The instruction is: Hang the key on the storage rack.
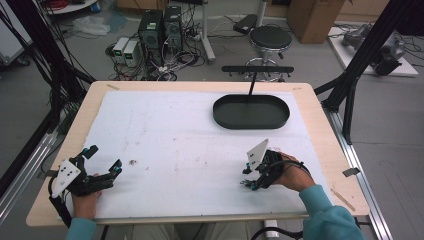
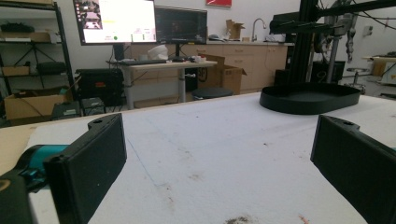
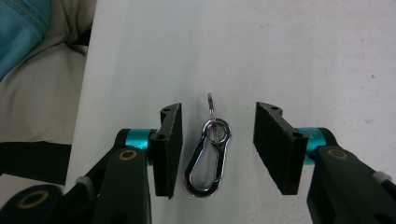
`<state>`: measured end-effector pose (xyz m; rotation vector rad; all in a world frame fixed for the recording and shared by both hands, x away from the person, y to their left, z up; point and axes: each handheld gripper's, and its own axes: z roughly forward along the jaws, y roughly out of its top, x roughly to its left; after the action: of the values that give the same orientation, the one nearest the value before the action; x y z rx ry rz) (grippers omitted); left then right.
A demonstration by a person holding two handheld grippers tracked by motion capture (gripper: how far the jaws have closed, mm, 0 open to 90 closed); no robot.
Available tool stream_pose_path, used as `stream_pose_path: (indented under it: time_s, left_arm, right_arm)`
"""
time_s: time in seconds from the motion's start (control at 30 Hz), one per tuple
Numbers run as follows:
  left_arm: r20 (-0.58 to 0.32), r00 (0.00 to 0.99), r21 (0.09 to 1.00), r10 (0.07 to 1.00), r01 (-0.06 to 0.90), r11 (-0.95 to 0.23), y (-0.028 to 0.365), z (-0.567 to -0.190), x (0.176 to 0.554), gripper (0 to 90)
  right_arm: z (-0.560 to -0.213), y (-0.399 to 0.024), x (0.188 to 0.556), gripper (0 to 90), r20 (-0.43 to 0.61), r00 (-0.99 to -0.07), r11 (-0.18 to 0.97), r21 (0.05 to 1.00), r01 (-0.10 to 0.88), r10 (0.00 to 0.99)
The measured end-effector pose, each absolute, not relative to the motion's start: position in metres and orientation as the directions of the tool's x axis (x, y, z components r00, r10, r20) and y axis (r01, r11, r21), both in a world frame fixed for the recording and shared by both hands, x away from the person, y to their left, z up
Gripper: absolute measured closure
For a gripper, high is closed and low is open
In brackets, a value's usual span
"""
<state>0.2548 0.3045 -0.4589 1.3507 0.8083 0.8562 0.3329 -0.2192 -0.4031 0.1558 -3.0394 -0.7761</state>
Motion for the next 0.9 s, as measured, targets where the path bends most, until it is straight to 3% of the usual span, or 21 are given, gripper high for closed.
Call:
stream_pose_path:
  time_s: [0.37, 0.9]
  left_arm:
    - [-0.002, 0.473, 0.998, 0.881, -0.051, 0.029, 0.3045, -0.4590, 0.2547, 3.8]
    - [-0.002, 0.473, 0.998, 0.881, -0.051, 0.030, 0.3046, -0.4589, 0.2549, 3.9]
  right_arm:
    - [-0.4025, -0.2182, 0.3324, 72.8, -0.032, -0.992, 0.881, 0.458, -0.120, -0.119]
    - [-0.4048, -0.2159, 0.3331, 79.1, -0.013, -0.992, 0.887, 0.445, -0.121, -0.129]
